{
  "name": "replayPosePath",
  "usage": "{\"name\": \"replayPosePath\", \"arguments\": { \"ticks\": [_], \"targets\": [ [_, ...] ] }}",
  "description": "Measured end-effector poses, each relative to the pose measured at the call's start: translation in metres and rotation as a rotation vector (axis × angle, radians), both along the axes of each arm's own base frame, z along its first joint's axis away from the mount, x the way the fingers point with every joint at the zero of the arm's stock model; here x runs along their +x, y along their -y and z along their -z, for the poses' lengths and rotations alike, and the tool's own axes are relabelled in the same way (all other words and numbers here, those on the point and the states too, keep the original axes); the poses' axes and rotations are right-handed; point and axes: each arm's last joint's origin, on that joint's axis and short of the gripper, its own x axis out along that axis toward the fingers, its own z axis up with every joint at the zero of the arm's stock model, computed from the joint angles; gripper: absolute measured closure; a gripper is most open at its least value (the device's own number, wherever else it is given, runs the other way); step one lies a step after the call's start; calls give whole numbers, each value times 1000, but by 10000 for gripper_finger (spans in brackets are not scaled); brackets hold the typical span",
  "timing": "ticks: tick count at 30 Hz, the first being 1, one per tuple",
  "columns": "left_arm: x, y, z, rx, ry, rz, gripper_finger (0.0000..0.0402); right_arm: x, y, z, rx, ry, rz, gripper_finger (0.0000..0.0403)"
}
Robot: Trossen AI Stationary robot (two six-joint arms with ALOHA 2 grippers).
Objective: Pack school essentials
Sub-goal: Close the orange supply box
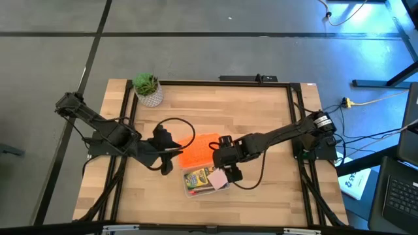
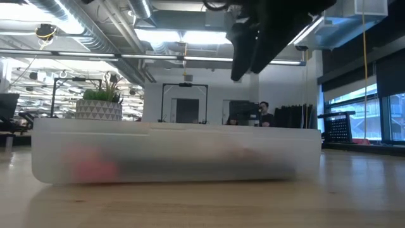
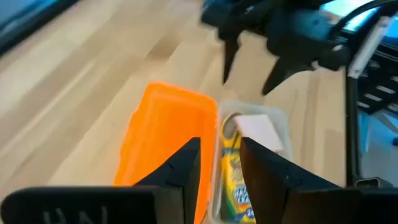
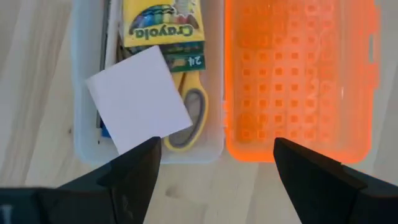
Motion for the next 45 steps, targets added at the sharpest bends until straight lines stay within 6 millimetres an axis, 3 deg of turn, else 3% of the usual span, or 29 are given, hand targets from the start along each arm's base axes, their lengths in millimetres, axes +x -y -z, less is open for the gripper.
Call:
{"name": "replayPosePath", "arguments": {
  "ticks": [6, 13, 22, 31, 39, 45],
  "targets": [
    [-7, -4, 11, -139, -50, -163, 296, 2, 20, 3, 12, -29, 92, 108],
    [-6, -2, 30, -297, -31, -269, 296, 7, 38, 2, 91, -48, 118, 199],
    [-6, 18, 77, -355, 15, -74, 296, 8, 56, 3, 87, -62, 192, 306],
    [-16, 34, 134, -397, 1, 31, 296, 7, 96, 14, 0, -70, 369, 389],
    [-3, 49, 169, -348, -63, 74, 296, -6, 125, 45, 22, -145, 450, 386],
    [1, 53, 190, -355, -137, 63, 296, -8, 135, 64, 51, -99, 428, 398]
  ]
}}
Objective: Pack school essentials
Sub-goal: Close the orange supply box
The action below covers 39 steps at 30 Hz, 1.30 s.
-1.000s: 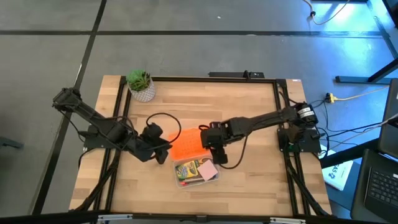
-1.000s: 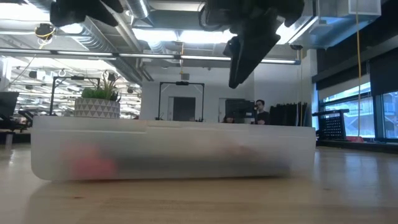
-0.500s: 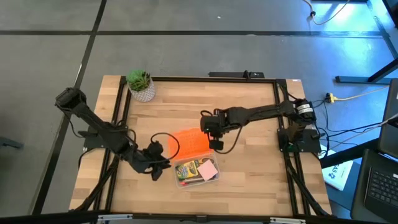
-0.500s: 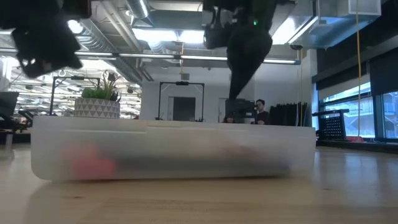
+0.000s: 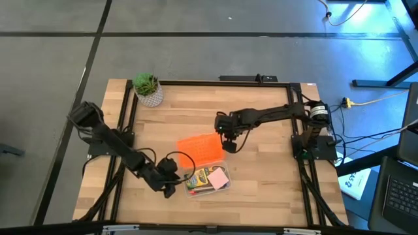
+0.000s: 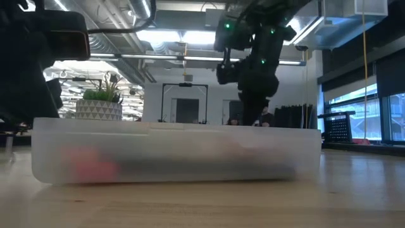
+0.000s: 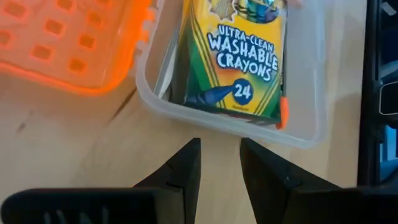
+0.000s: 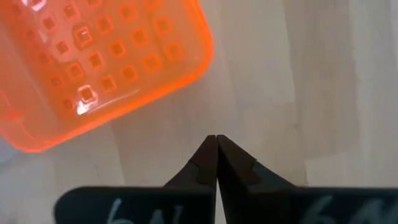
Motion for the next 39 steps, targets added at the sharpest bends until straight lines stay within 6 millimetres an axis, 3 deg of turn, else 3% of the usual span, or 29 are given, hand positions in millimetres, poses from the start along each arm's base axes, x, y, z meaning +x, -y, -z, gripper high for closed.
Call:
{"name": "replayPosePath", "arguments": {
  "ticks": [8, 13, 24, 31, 39],
  "targets": [
    [3, 2, 6, -5, 3, 0, 296, -10, 13, 35, 78, 97, -15, 394],
    [4, 2, 8, 2, -6, -4, 296, -16, 16, 44, 151, 120, -34, 399],
    [9, -7, 10, 36, -14, -23, 296, -9, 14, 44, 224, 248, -128, 394],
    [13, -14, 11, 61, -21, -25, 296, -4, 14, 56, 267, 262, -150, 394],
    [14, -16, 11, 70, -28, -15, 296, 0, 13, 53, 232, 310, -205, 399]
  ]
}}
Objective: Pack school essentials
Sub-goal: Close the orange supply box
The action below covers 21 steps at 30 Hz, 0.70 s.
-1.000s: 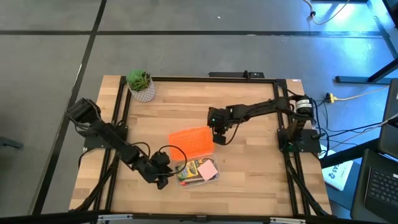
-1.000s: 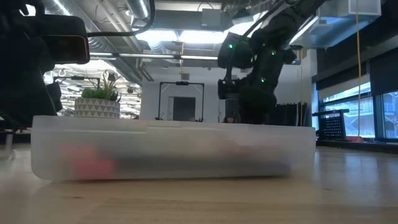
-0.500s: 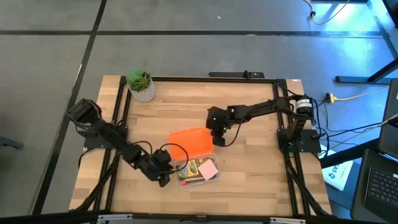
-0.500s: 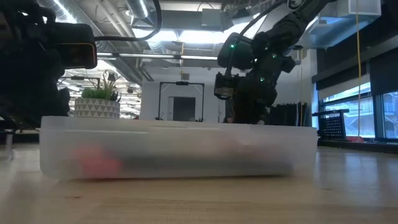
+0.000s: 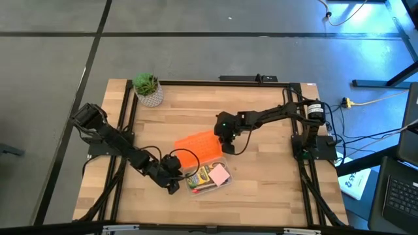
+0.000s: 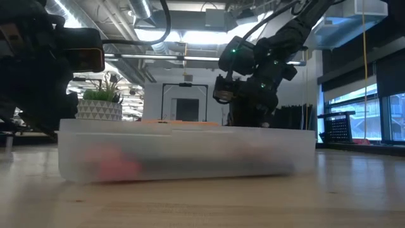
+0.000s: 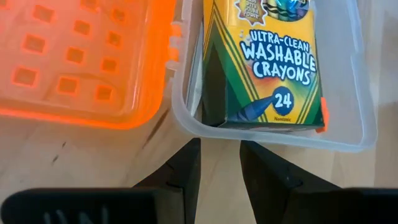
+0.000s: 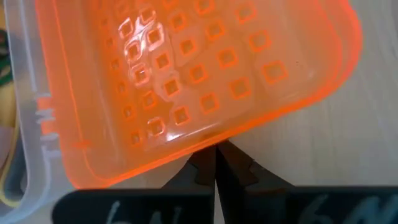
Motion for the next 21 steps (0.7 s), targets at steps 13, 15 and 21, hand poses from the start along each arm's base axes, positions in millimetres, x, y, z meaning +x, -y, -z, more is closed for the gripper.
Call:
{"name": "replayPosePath", "arguments": {
  "ticks": [13, 15, 21],
  "targets": [
    [-3, -1, 3, 12, -41, 10, 296, 8, -11, -10, -45, 62, -175, 398],
    [-3, -1, 3, 0, -49, 21, 296, 11, -15, -13, -73, 84, -221, 397],
    [-4, 0, 3, -19, -64, 40, 296, 16, -18, -20, -120, 132, -313, 400]
  ]
}}
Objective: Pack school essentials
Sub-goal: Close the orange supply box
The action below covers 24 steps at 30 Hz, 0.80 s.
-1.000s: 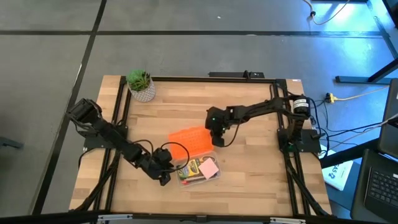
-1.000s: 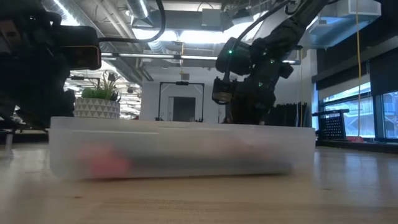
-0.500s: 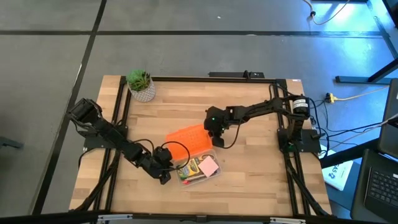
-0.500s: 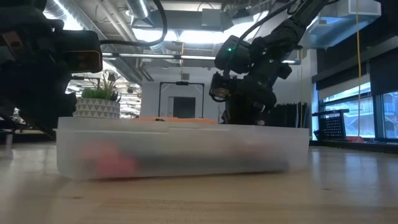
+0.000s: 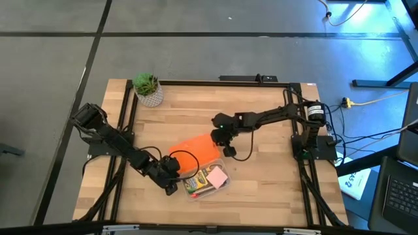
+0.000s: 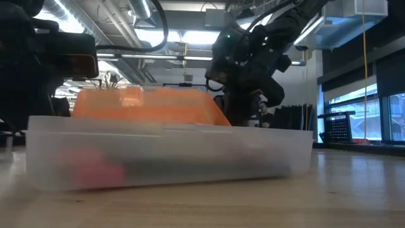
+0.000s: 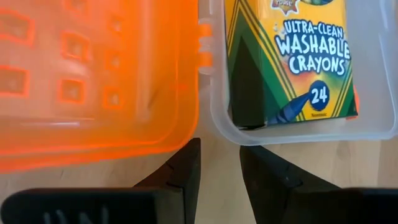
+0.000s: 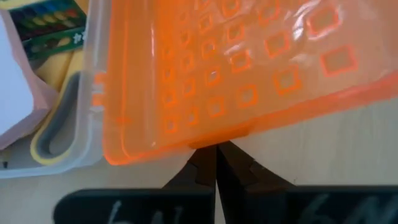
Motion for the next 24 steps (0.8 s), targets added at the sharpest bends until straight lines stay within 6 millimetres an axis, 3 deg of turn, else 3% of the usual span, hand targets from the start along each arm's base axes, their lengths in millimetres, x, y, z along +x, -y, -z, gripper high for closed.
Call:
{"name": "replayPosePath", "arguments": {
  "ticks": [11, 24],
  "targets": [
    [-2, 3, -1, -90, -52, 74, 296, 8, -1, -15, -36, 22, -72, 399],
    [-9, 3, -36, -189, 46, 133, 296, 8, -1, -15, -16, 24, -85, 396]
  ]
}}
